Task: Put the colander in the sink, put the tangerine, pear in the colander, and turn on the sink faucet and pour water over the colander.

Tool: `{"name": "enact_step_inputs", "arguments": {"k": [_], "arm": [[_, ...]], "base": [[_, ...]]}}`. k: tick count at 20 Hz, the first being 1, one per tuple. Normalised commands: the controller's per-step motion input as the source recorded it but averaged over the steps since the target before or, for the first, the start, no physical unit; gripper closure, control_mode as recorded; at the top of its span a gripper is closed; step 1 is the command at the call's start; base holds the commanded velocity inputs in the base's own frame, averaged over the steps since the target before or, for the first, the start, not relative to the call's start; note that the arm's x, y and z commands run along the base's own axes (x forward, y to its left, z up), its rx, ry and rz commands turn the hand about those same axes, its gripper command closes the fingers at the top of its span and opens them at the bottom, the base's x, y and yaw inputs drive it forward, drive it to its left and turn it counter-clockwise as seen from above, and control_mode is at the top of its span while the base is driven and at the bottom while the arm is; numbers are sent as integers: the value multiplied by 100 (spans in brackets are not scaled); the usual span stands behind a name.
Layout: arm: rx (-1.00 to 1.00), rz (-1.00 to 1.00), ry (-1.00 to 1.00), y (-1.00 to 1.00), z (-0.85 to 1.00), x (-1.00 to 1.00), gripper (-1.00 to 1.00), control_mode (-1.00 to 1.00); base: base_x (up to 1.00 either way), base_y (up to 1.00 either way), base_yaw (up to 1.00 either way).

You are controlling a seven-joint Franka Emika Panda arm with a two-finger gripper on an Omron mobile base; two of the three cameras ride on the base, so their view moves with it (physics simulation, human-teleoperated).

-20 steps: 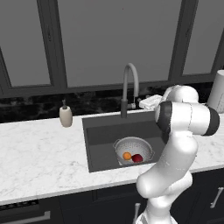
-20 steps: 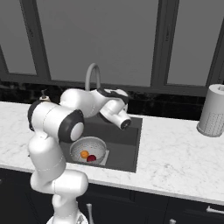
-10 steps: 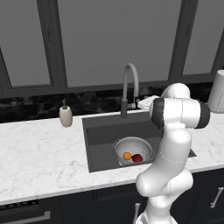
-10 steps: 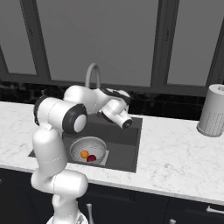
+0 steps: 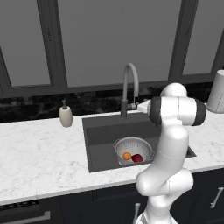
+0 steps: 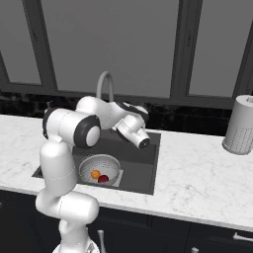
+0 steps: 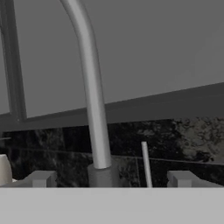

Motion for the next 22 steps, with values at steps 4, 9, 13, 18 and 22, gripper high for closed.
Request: {"name": "enact_step_inputs", "arguments": {"k": [4, 9, 13, 18, 22], "arm": [[0, 0, 0, 0, -4, 7, -100, -100], [0, 0, 0, 4, -1, 3, -100, -100], [0, 0, 0, 16, 0, 6, -100, -100], [0, 6, 0, 4, 0, 21, -100, -100], [0, 7, 0, 0, 0, 36, -100, -100]], "base": [[0, 0, 0], [0, 0, 0], [0, 0, 0], [0, 0, 0], [0, 0, 0]]}}
